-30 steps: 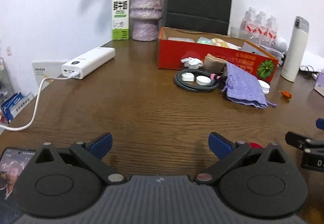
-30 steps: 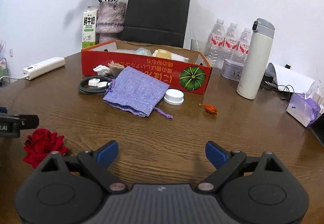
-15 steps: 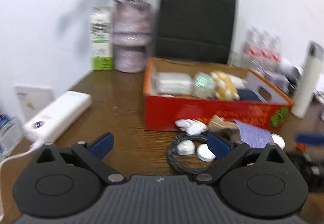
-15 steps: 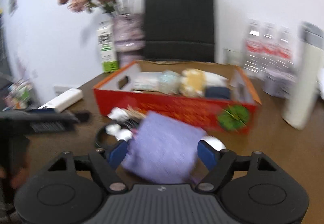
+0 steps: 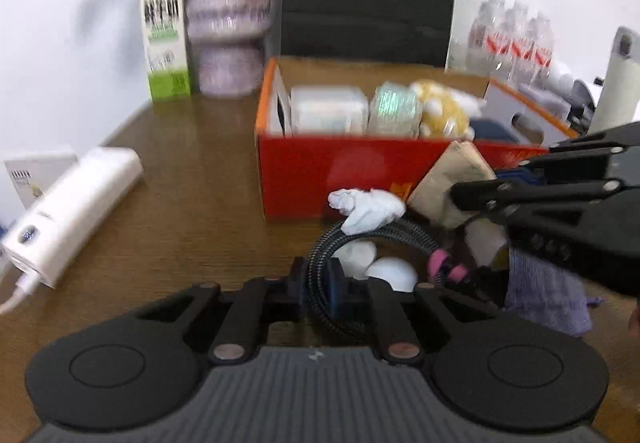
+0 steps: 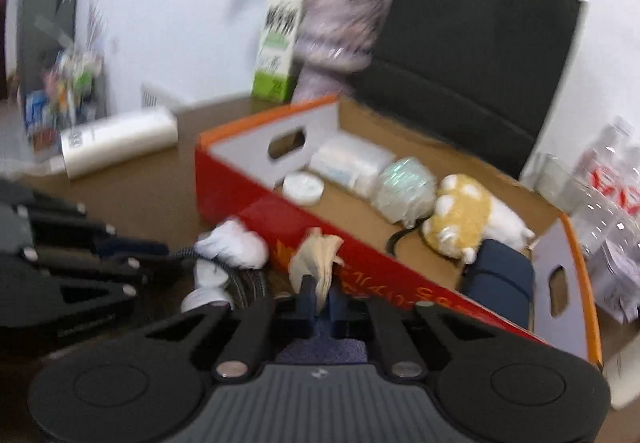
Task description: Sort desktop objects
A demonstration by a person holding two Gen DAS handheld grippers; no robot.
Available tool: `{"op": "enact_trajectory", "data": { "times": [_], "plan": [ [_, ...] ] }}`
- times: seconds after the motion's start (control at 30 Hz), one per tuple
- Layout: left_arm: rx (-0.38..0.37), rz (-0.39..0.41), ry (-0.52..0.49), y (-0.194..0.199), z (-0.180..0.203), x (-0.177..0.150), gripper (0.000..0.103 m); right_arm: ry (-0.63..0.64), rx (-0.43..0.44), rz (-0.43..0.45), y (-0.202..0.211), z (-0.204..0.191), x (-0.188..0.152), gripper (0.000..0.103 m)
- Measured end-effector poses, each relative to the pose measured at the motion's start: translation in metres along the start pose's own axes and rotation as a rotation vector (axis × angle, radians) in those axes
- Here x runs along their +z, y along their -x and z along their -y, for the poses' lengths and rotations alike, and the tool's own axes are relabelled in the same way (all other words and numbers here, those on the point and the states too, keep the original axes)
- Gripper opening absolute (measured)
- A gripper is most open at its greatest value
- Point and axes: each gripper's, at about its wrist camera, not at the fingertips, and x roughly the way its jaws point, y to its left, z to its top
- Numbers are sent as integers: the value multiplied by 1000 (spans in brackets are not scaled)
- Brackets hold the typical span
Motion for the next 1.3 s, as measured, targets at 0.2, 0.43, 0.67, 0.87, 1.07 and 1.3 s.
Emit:
{"op": "enact_trajectory", "data": {
  "times": [0.2, 0.43, 0.67, 0.87, 1.07, 1.3],
  "plan": [
    [-43, 206, -26, 96, 4, 10, 11, -106, -79, 182, 94, 16, -20, 4],
    [-179, 51, -45, 122, 37, -25, 12, -255, -74, 176, 161, 17, -82, 4],
    [-128, 50, -198, 127, 79, -78, 11, -379, -77, 60, 176, 9, -149, 4],
    [-171, 68, -159, 136, 80, -65, 11, -314, -1, 93, 186, -10, -141, 4],
    [-147, 187, -72, 164, 50, -41, 11, -299, -173, 41, 177, -12, -145, 5],
    [-177, 219, 9, 159, 10, 16, 11, -268, -162, 136, 185, -3, -112, 4]
  ]
}}
